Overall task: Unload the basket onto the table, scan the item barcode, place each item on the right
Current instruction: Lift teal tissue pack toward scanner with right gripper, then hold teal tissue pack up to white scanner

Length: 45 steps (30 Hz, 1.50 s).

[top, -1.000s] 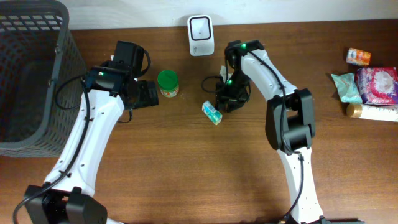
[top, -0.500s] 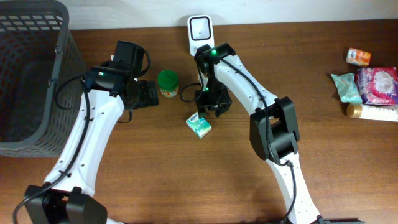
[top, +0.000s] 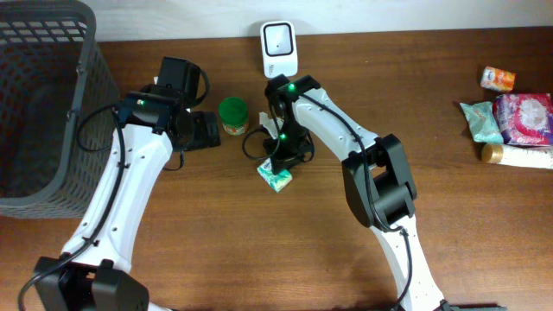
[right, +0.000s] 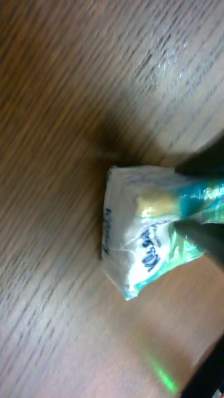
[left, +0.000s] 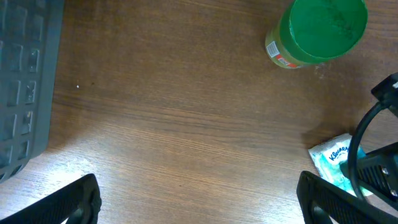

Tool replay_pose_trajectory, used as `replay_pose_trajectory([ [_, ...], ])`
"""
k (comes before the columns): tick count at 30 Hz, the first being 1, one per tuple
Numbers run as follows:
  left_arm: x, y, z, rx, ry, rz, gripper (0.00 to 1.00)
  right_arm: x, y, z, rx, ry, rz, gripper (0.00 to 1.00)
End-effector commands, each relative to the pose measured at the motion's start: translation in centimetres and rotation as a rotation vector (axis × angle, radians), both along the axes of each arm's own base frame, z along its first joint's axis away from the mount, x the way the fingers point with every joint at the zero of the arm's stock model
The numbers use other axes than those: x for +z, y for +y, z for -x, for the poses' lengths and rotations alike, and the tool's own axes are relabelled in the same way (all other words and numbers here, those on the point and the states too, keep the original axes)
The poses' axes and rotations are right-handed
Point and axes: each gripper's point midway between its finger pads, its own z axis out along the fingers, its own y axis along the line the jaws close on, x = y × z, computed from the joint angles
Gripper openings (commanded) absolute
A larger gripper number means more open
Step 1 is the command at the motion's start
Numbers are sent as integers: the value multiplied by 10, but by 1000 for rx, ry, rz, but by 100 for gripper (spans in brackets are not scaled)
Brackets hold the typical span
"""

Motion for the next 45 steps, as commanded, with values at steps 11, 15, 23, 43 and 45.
replay_pose_trajectory([
  [11,2,1,-1,10,-11,-5,99,119,-78,-97,-202,-97,-774,4],
  [15,2,1,-1,10,-11,-5,99,154,-113,-117,-296,-143,-991,4],
  [23,2,1,-1,10,-11,-5,99,184,-90,-120,-227,-181,-1185,4],
  [43,2,1,-1,10,-11,-5,99,165,-106,-266,-99,-1196,504,4],
  [45,2,1,-1,10,-11,-5,99,173,-81,-281,-57,-1303,475,4],
])
